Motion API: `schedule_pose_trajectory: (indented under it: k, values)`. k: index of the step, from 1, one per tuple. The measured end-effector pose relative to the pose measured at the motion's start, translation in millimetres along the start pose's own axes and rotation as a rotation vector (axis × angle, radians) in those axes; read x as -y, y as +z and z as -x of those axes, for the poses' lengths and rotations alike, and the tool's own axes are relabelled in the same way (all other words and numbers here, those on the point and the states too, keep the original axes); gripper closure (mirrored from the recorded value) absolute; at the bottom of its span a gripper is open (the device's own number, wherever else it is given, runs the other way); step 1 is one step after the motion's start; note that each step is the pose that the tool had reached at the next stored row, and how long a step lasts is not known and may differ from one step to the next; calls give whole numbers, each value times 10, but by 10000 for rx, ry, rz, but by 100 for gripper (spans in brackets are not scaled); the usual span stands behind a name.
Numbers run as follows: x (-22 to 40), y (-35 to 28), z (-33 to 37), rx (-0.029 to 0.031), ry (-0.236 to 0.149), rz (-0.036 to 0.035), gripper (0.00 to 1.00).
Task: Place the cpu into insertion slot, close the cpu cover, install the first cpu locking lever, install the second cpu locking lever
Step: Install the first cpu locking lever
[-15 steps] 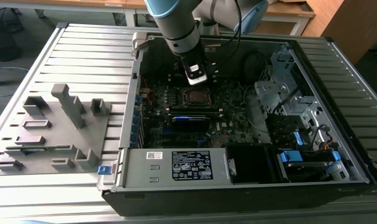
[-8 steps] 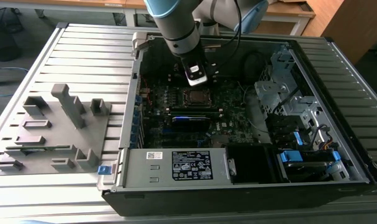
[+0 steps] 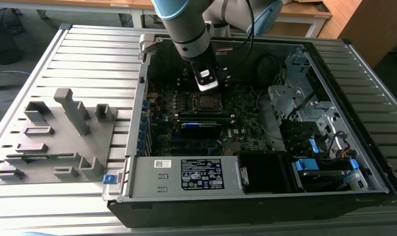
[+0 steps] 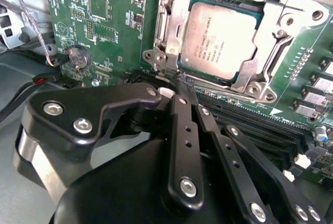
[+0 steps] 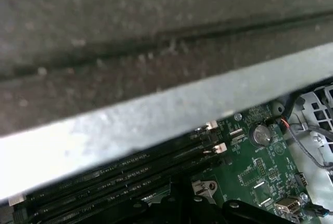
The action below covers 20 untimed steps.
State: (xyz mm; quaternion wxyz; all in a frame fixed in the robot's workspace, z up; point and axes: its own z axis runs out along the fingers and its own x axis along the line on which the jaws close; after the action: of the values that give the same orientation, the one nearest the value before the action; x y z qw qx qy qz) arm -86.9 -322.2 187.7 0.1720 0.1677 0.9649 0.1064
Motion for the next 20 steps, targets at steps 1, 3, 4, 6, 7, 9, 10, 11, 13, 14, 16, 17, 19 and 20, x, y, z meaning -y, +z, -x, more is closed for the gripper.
schedule_pose_trajectory:
  k: [1,3,4,6,7,9,10,11,13,14,16,17,19,20]
  values:
    - [0,0,0,1,0,-2,89]
    - [0,0,0,1,0,-2,89]
    - [0,-1,0,2,-1,-1,89]
    - [-3,-12,4,2,0,0,89]
    - [-6,-20,7,2,0,-1,89]
    - [-11,-39,13,2,0,0,89]
    - [-14,-48,16,2,0,-1,89]
    - [-16,-55,18,3,1,0,89]
    - [-18,-59,20,4,1,1,89]
    - [-18,-59,20,3,2,2,89]
    - [-18,-60,20,-2,3,-1,89]
    - [-18,-59,23,-68,9,-31,89]
    - [-22,-53,34,-377,61,-150,89]
    - [-24,-49,42,-540,87,-214,89]
